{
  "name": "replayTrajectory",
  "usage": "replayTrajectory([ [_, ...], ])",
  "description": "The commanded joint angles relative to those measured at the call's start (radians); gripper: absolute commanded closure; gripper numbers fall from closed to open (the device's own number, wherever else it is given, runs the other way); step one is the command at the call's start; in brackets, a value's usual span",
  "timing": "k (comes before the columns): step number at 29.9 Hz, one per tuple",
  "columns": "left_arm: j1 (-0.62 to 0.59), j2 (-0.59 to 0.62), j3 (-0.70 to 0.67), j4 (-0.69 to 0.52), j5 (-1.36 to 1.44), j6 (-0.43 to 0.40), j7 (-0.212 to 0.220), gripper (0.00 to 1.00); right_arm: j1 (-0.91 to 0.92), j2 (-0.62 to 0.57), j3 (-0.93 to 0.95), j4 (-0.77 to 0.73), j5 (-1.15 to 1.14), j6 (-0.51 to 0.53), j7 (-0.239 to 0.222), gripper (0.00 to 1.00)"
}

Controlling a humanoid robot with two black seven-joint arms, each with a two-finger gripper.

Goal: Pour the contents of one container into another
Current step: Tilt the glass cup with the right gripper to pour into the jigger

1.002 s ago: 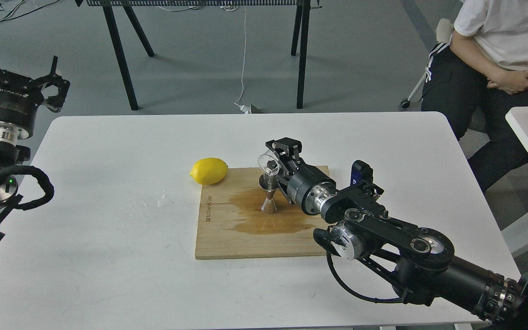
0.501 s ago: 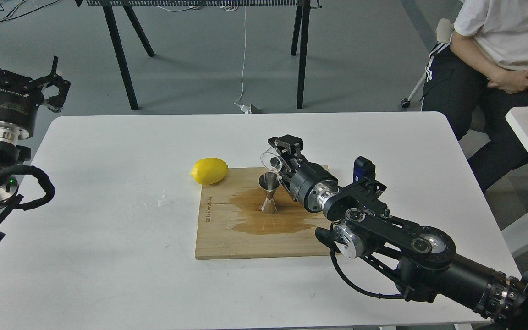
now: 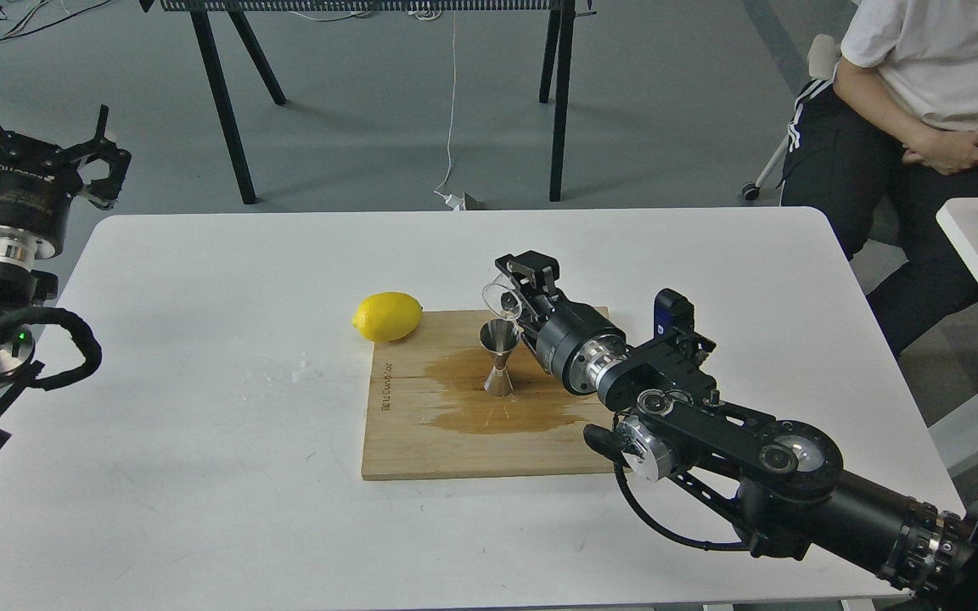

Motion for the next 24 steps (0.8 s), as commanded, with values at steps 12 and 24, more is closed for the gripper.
replayTrajectory([
  [12,0.000,-0.001,0.000,-0.001,0.000,0.001,-0.017,0.00,0.012,-0.014,-0.017,0.000,-0.046,-0.009,0.000,0.78],
  [24,-0.001,-0.005,-0.001,-0.001,0.000,0.004,-0.017,0.00,0.025,-0.039,-0.058,0.000,-0.092,-0.015,0.000,0.78],
])
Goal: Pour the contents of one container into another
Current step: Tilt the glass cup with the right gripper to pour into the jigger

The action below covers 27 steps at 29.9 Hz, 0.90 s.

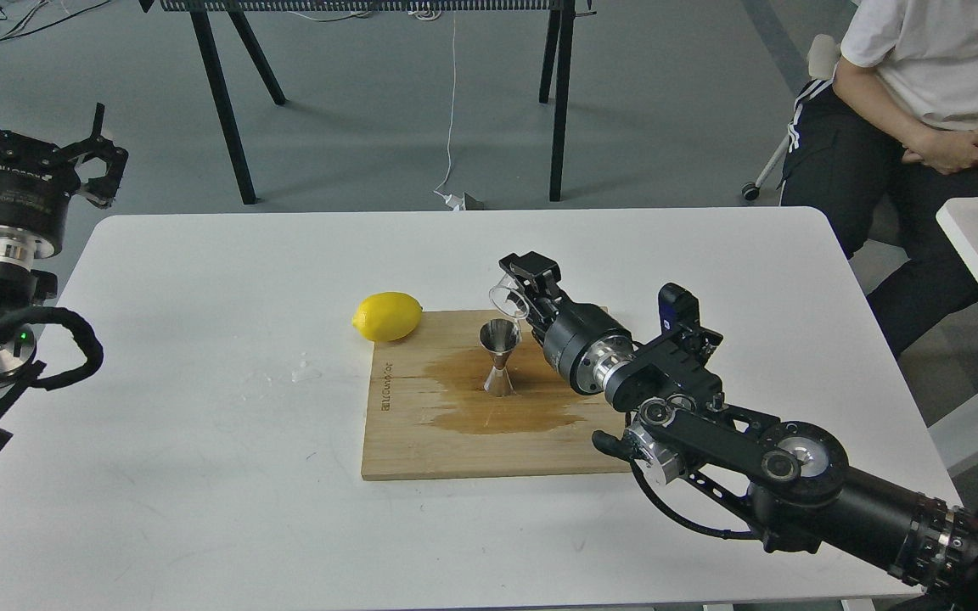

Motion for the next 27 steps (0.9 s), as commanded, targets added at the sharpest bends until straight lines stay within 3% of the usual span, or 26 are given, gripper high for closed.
replayTrajectory([
  [1,-0.001,-0.001,0.000,-0.001,0.000,0.000,0.000,0.00,0.006,-0.003,-0.016,0.000,-0.004,-0.007,0.000,0.78],
  [27,0.001,0.001,0.000,0.002,0.000,-0.006,0.000,0.00,0.104,0.004,-0.124,-0.017,-0.007,-0.011,0.008,0.78],
])
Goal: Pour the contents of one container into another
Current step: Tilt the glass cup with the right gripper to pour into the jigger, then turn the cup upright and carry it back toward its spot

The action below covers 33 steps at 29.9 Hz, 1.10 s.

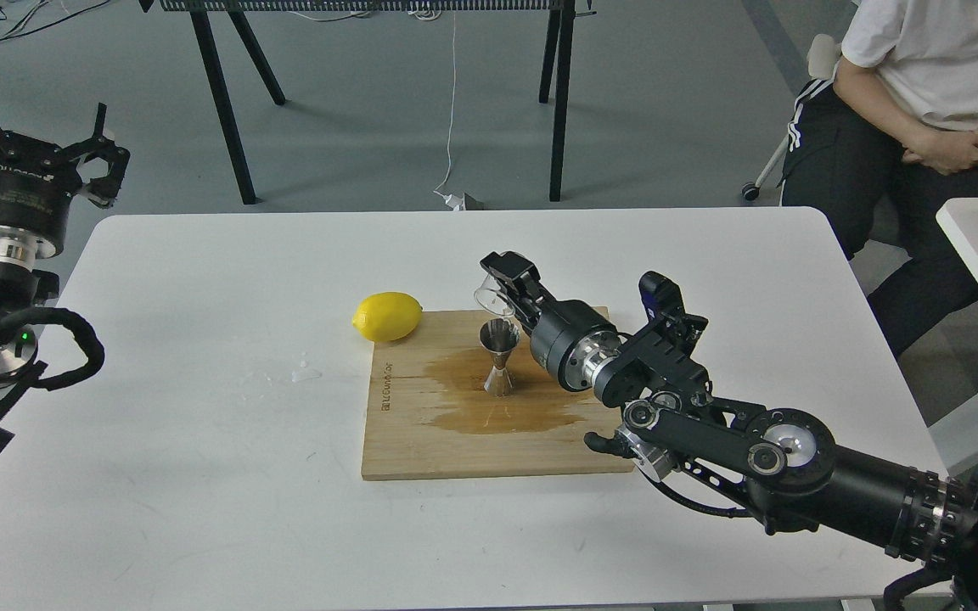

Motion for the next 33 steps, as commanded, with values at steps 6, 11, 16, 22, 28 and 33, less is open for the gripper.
replayTrajectory([
  [6,0.000,-0.001,0.000,0.005,0.000,-0.001,0.000,0.00,0.036,0.000,-0.056,-0.002,-0.015,0.000,0.002,0.78],
  [11,0.000,-0.001,0.000,0.007,0.000,-0.001,-0.001,0.00,0.037,0.000,-0.073,-0.023,-0.087,-0.012,0.004,0.78],
  [16,0.000,-0.001,0.000,0.007,0.000,-0.001,-0.001,0.00,0.039,-0.005,-0.073,-0.023,-0.097,-0.014,0.004,0.78],
  [22,0.000,-0.001,0.000,0.009,0.000,-0.001,-0.001,0.00,0.045,-0.005,-0.099,-0.029,-0.130,-0.014,0.004,0.78],
  [28,0.002,-0.001,0.000,0.009,0.000,-0.001,-0.002,0.00,0.062,-0.011,-0.127,-0.031,-0.172,-0.015,0.004,0.78],
  [33,0.002,-0.001,-0.001,0.018,0.000,-0.003,-0.002,0.00,0.088,-0.035,-0.147,-0.029,-0.193,-0.015,0.005,0.78],
])
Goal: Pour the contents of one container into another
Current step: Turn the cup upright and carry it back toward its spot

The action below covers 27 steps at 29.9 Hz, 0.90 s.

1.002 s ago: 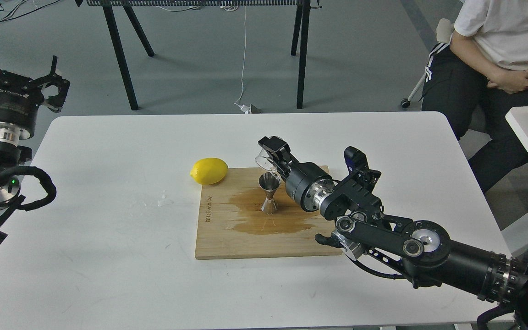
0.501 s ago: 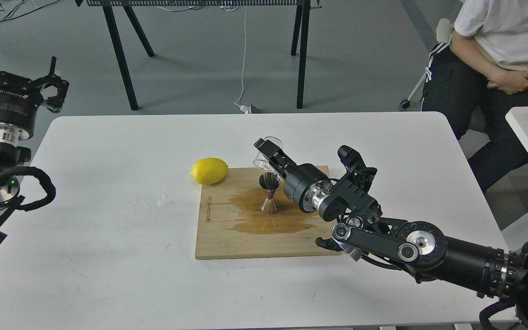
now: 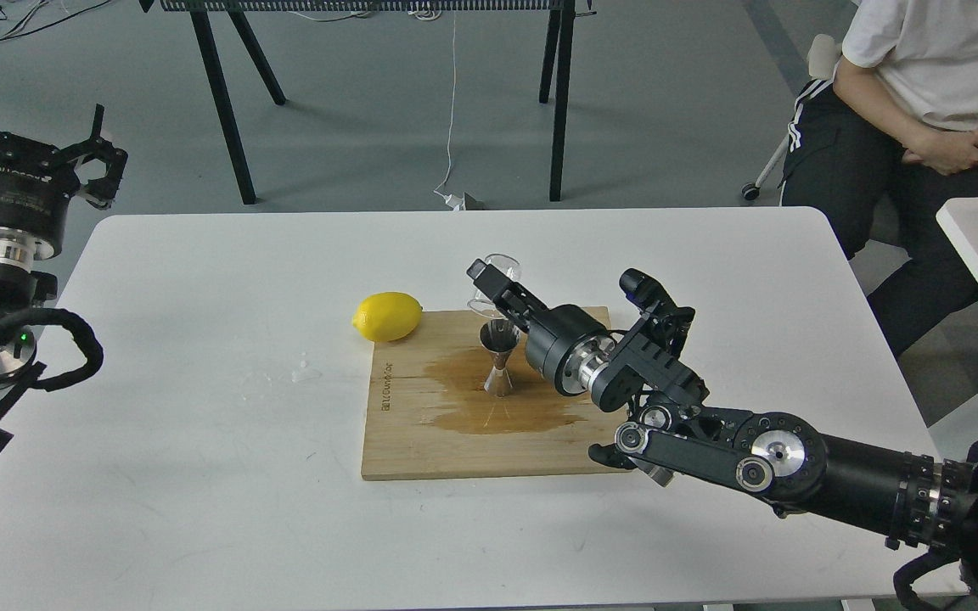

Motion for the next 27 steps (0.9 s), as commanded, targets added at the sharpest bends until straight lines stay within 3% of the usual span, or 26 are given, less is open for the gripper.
replayTrajectory([
  [1,0.000,0.000,-0.001,0.004,0.000,-0.001,0.000,0.00,0.014,-0.016,-0.007,0.001,-0.013,0.000,0.001,0.78],
  [7,0.000,0.000,-0.001,0.004,0.000,-0.001,0.000,0.00,0.024,-0.030,-0.044,0.001,-0.054,-0.002,0.003,0.78],
  [11,0.000,0.000,-0.001,0.006,0.000,-0.001,0.000,0.00,0.023,-0.035,-0.052,0.003,-0.060,-0.034,0.027,0.78],
  [19,0.000,0.000,-0.001,0.006,0.000,-0.001,0.000,0.00,0.011,-0.032,-0.027,0.013,-0.036,-0.041,0.023,0.77],
  [27,-0.001,0.002,0.000,0.006,-0.002,0.000,0.001,0.00,-0.034,-0.111,0.151,0.145,0.288,-0.028,0.004,0.77],
])
